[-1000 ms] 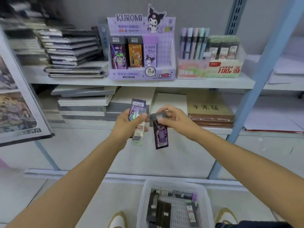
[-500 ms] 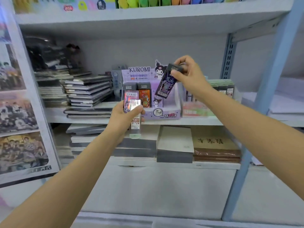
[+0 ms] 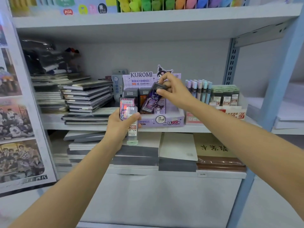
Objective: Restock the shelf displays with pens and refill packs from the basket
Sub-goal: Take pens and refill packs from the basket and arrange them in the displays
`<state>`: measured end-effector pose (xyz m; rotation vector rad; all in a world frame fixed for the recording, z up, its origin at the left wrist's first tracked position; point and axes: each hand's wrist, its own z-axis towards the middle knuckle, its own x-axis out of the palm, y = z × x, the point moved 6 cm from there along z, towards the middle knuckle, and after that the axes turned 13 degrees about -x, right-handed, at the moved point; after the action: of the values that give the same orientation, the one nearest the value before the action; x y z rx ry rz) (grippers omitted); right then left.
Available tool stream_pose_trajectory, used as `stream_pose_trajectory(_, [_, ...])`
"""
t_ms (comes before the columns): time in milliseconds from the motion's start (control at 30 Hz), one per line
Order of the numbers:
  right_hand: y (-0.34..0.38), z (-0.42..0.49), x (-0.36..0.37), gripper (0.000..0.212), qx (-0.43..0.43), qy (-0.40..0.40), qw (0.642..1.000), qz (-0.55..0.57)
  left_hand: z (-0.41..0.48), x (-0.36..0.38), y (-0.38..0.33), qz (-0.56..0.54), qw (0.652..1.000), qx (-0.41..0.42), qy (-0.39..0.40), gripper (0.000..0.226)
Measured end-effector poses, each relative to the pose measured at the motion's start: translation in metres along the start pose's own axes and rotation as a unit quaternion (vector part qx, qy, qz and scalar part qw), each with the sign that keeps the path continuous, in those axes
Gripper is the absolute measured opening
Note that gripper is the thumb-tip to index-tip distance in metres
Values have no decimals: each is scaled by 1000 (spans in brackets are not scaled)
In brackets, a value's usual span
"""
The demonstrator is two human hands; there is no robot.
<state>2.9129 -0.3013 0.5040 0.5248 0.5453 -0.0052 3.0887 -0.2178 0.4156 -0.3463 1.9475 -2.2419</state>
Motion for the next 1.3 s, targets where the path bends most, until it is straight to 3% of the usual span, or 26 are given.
stream_pose_trajectory(300, [11,16,13,18,-7,79,992,-100,4,-8,5,-6,1000,-10,7,16])
stream_pose_trajectory(500, [11,29,29,18,-42,58,983,-168,3,-7,3,-26,1000,-8,15,18])
stream_pose_trajectory(733, [-1,19,29,33,-39,15,962,-269,-2,-5,2,-10,1000,-12,28,24])
stream_pose_trajectory(800, [3,10,26,36,-47,7,970,-238,-5,-3,2,-6,999,-9,34,27])
stream_pose_trajectory(900, [10,-12,25,32,-5,-21,999,-43,-7,5,2,12,999,-2,37,34])
stream_pose_trajectory(1000, [6,-36,42,45,97,55,988,108,-11,22,1,18,998,9,58,37])
stream_pose_trajectory(1067, [5,-45,39,44,104,59,984,132,-13,34,1,33,996,13,78,40])
stream_pose_trajectory(1167, [4,-50,8,34,83,-14,989,122,-13,45,6,41,994,-6,100,40])
stream_pose_trajectory(1300, [-4,-65,-34,13,106,-68,985,115,-10,47,11,-39,997,-31,61,31])
